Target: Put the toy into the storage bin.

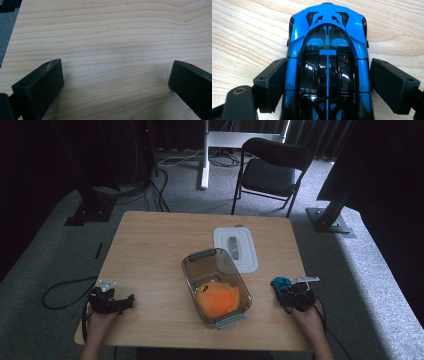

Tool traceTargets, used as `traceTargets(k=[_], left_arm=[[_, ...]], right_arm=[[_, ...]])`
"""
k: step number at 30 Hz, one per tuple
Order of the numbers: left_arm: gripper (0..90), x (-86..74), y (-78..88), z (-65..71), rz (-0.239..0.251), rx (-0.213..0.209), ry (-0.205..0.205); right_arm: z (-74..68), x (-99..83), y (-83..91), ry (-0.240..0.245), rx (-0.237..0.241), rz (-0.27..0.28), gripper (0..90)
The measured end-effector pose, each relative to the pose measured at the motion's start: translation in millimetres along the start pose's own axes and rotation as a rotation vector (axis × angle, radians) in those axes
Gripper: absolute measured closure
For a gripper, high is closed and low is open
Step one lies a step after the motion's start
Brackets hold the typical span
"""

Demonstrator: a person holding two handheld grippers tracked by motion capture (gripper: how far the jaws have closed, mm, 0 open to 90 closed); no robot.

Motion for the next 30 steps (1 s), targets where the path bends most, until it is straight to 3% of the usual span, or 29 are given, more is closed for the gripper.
traceTargets(k=[10, 12, 30], left_arm=[[0.3, -0.4, 0.4, -0.1, 0.000, 0.000, -0.001], [0.3, -0.5, 0.5, -0.1, 0.000, 0.000, 0.000], [0.3, -0.5, 0.5, -0.1, 0.000, 0.000, 0.001]], right_arm=[[-0.3, 2.1, -0.4, -0.020, -0.013, -0.009, 19.4], [-2.5, 3.0, 0.4, 0.009, 0.002, -0.007, 25.1], [-3.4, 10.0, 0.9, 0.008, 0.004, -0.018, 25.1]])
Point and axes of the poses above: each handheld gripper's, and its own axes: y roughly backward along the jaws, x roughly out of its top, z roughly to its right, the point moved 4 cm from there along -y, roughly forward along the jaws, and after that the axes turned 11 degrees about x, right-handed, at the moved point
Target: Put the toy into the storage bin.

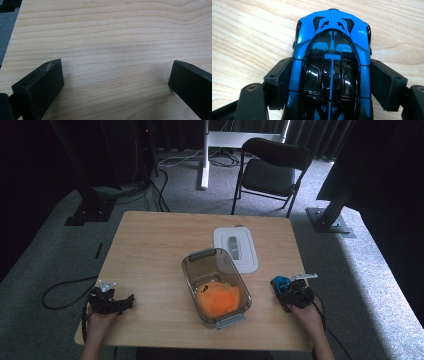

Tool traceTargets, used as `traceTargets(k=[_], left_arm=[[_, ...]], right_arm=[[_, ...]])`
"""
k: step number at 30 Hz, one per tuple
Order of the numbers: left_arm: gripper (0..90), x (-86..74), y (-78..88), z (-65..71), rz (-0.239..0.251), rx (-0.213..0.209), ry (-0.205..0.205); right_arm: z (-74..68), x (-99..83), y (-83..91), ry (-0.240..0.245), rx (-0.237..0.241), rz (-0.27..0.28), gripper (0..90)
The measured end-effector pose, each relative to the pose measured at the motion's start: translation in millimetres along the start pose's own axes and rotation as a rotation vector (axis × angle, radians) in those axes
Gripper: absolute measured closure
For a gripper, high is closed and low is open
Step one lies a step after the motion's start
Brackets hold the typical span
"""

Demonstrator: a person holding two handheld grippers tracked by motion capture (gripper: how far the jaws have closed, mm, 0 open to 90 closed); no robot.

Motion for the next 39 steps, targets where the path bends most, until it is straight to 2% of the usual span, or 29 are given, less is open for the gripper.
traceTargets(k=[2, 4, 9, 16, 24, 32, 34, 39], left_arm=[[0.3, 0.0, 0.0, 0.0, 0.000, 0.000, 0.000], [0.3, 0.0, 0.0, 0.0, 0.000, 0.000, 0.000], [0.3, 0.0, 0.0, 0.0, 0.000, 0.000, 0.000], [0.3, 0.0, 0.0, 0.0, 0.000, 0.000, 0.000], [0.3, 0.0, 0.0, 0.0, 0.000, 0.000, 0.000], [0.3, 0.0, 0.0, 0.0, -0.001, 0.000, -0.001], [0.3, 0.0, 0.0, 0.0, 0.000, 0.000, 0.000], [0.3, 0.0, 0.0, 0.0, 0.000, 0.000, 0.000]], right_arm=[[-0.2, 1.2, 0.8, -0.004, 0.020, 0.000, 25.1], [0.1, 3.2, 3.0, 0.011, 0.003, 0.006, 25.1], [0.7, 9.8, 11.0, 0.001, 0.013, 0.040, 25.1], [-3.4, 19.9, 20.5, 0.022, 0.021, 0.022, 25.1], [-5.3, 29.1, 32.2, 0.020, 0.037, 0.044, 25.1], [-12.9, 43.5, 47.3, 0.035, 0.050, 0.065, 25.1], [-15.5, 47.5, 50.4, 0.045, 0.040, 0.074, 25.1], [-23.7, 57.9, 57.1, 0.060, 0.061, 0.081, 25.1]])
Point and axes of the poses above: each handheld gripper's, and its own axes: y roughly backward along the jaws, x roughly out of its top, z roughly to its right, the point moved 4 cm from there along -y, roughly forward along the jaws, and after that the axes turned 11 degrees about x, right-handed, at the moved point
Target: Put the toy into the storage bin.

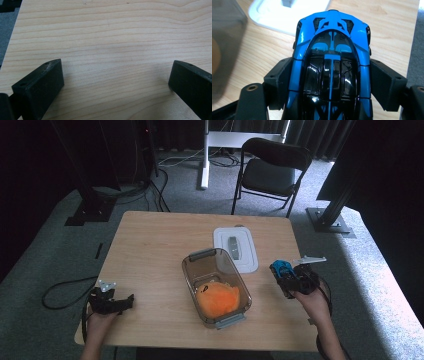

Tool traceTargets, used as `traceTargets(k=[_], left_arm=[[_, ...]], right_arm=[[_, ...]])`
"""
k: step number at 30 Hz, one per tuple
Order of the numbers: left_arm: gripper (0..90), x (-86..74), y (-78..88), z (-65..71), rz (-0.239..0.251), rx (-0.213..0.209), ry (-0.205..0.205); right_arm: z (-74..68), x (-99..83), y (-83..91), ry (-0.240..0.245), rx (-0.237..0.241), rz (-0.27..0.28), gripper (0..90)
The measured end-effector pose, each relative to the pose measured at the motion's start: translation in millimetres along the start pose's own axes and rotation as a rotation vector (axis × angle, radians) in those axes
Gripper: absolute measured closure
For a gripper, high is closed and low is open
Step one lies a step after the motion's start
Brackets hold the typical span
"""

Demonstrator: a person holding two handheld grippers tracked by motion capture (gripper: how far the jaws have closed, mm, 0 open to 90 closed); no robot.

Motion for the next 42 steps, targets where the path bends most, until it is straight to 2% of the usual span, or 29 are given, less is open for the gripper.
traceTargets(k=[5, 7, 8, 16, 20, 24, 28, 35, 42], left_arm=[[0.3, 0.0, 0.0, 0.0, 0.000, 0.000, 0.000], [0.3, 0.0, 0.0, 0.0, 0.000, 0.000, 0.000], [0.3, 0.0, 0.0, 0.0, 0.000, 0.000, 0.000], [0.3, 0.0, 0.0, 0.0, 0.000, 0.000, 0.000], [0.3, 0.0, -0.1, 0.1, 0.001, 0.000, 0.001], [0.3, 0.0, 0.0, -0.1, 0.000, 0.000, -0.001], [0.3, 0.0, 0.0, -0.2, 0.000, 0.000, -0.002], [0.3, 0.0, 0.0, 0.0, 0.001, 0.000, 0.000], [0.3, 0.1, 0.0, -0.1, 0.001, 0.000, -0.001]], right_arm=[[-12.0, 14.5, 1.3, 0.036, 0.024, -0.001, 25.1], [-12.0, 14.5, 1.3, 0.036, 0.024, -0.001, 25.1], [-18.1, 22.3, 2.4, 0.046, 0.034, 0.009, 25.0], [-36.5, 43.0, 4.5, 0.086, 0.058, 0.015, 25.1], [-44.9, 51.9, 4.1, 0.087, 0.071, 0.035, 25.1], [-55.3, 60.6, 2.4, 0.110, 0.091, 0.024, 25.1], [-64.1, 69.0, 1.0, 0.115, 0.106, 0.042, 25.1], [-84.5, 82.2, -4.5, 0.151, 0.129, 0.043, 25.1], [-108.1, 96.9, -8.4, 0.175, 0.151, 0.070, 25.1]])
Point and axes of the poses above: each handheld gripper's, and its own axes: y roughly backward along the jaws, x roughly out of its top, z roughly to its right, the point moved 4 cm from there along -y, roughly forward along the jaws, and after that the axes turned 11 degrees about x, right-handed, at the moved point
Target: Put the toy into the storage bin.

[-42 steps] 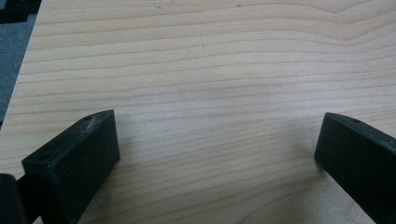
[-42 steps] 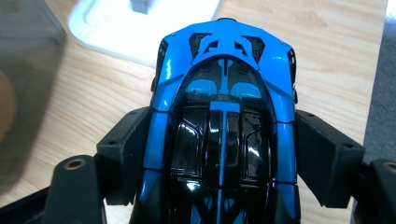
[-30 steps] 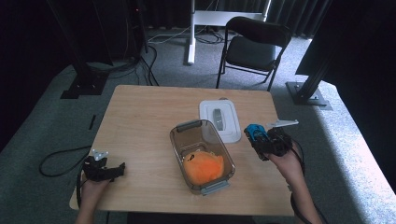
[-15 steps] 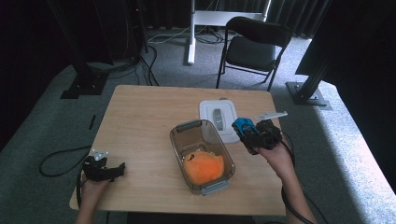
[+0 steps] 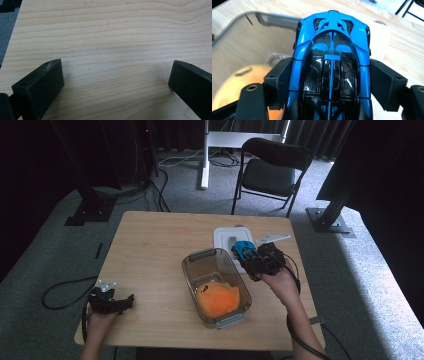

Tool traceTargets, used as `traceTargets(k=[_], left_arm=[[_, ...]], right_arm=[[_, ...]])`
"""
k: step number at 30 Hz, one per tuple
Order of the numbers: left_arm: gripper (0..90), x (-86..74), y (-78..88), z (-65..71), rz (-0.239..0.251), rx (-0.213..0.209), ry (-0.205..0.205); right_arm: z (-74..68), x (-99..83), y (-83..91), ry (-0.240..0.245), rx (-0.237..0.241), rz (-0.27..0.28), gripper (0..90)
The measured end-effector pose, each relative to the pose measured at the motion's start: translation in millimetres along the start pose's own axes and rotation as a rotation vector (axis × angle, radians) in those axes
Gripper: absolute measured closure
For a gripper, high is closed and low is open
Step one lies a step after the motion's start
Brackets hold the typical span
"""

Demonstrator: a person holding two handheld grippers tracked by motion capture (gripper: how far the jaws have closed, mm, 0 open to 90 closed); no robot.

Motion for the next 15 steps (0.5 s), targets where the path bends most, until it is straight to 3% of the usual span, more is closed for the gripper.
traceTargets(k=[8, 15], left_arm=[[0.3, 0.0, 0.0, 0.0, 0.000, 0.000, 0.000], [0.3, 0.0, 0.0, 0.0, 0.000, 0.000, -0.001]], right_arm=[[-28.2, 14.8, -18.5, 0.048, 0.053, -0.008, 25.1], [-51.2, 18.7, -36.5, 0.055, 0.101, -0.017, 25.0]])
Point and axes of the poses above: each handheld gripper's, and its own axes: y roughly backward along the jaws, x roughly out of its top, z roughly to its right, the point moved 4 cm from there along -y, roughly forward along the jaws, and after that the axes turned 11 degrees about x, right-handed, at the moved point
